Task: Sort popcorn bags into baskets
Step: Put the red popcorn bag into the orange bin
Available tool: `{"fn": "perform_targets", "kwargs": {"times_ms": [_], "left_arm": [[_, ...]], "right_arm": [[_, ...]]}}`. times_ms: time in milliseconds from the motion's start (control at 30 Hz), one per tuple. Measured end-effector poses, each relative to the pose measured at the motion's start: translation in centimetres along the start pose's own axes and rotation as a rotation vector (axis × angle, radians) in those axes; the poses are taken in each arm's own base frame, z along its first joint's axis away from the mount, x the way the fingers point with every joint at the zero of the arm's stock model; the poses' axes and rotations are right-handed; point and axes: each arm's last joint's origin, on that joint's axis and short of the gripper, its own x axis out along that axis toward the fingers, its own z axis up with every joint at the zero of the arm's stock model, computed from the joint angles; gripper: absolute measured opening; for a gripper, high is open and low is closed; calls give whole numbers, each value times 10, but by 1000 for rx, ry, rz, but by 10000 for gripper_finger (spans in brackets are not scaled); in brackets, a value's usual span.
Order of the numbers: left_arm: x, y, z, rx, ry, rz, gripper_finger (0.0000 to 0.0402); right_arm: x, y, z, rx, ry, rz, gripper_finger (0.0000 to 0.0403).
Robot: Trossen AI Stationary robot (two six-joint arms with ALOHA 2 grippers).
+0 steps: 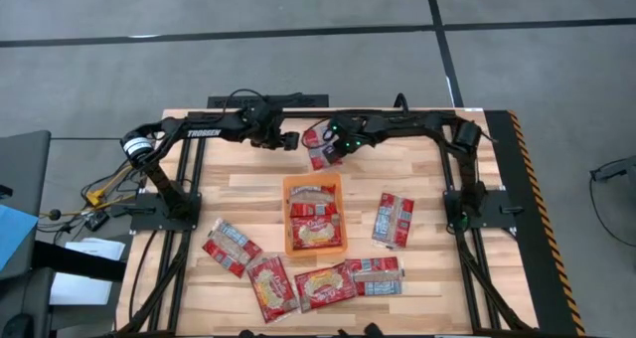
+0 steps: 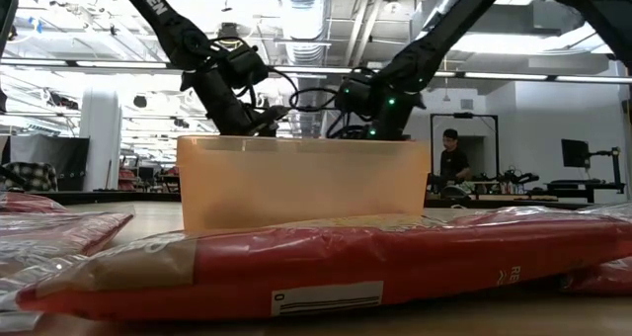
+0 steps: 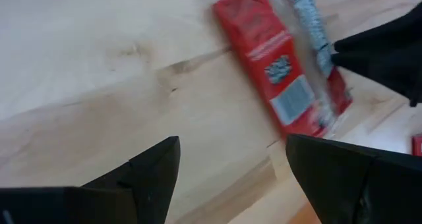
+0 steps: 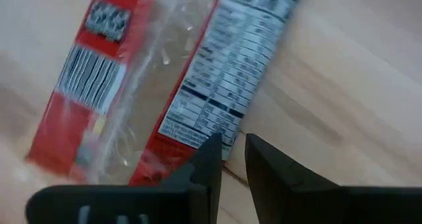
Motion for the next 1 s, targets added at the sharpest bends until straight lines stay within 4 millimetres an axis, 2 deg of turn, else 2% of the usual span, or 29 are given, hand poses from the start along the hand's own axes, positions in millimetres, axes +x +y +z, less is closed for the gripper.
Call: {"fn": "perform_targets", "kwargs": {"times_ms": [133, 233, 367, 500, 700, 900, 1000], "left_arm": [[0, 0, 0, 18, 3, 2, 264], [1, 1, -1, 20, 5, 11, 264], [13, 6, -3, 15, 24, 28, 264], [28, 10, -7, 1, 45, 28, 264], [43, 6, -10, -7, 43, -49, 264], [59, 5, -14, -25, 79, -128, 263], [63, 7, -16, -30, 97, -138, 263]], "right_arm": [[-7, 12, 8, -107, -28, 142, 93], [-29, 16, 14, -115, -74, 153, 93], [-52, 11, 17, -112, -101, 79, 92], [-61, 4, 17, -112, -110, -22, 92], [-36, -7, 9, -99, -3, -80, 92], [-5, -4, -3, -98, 76, -48, 92], [3, -3, -2, -85, 74, -8, 93]]}}
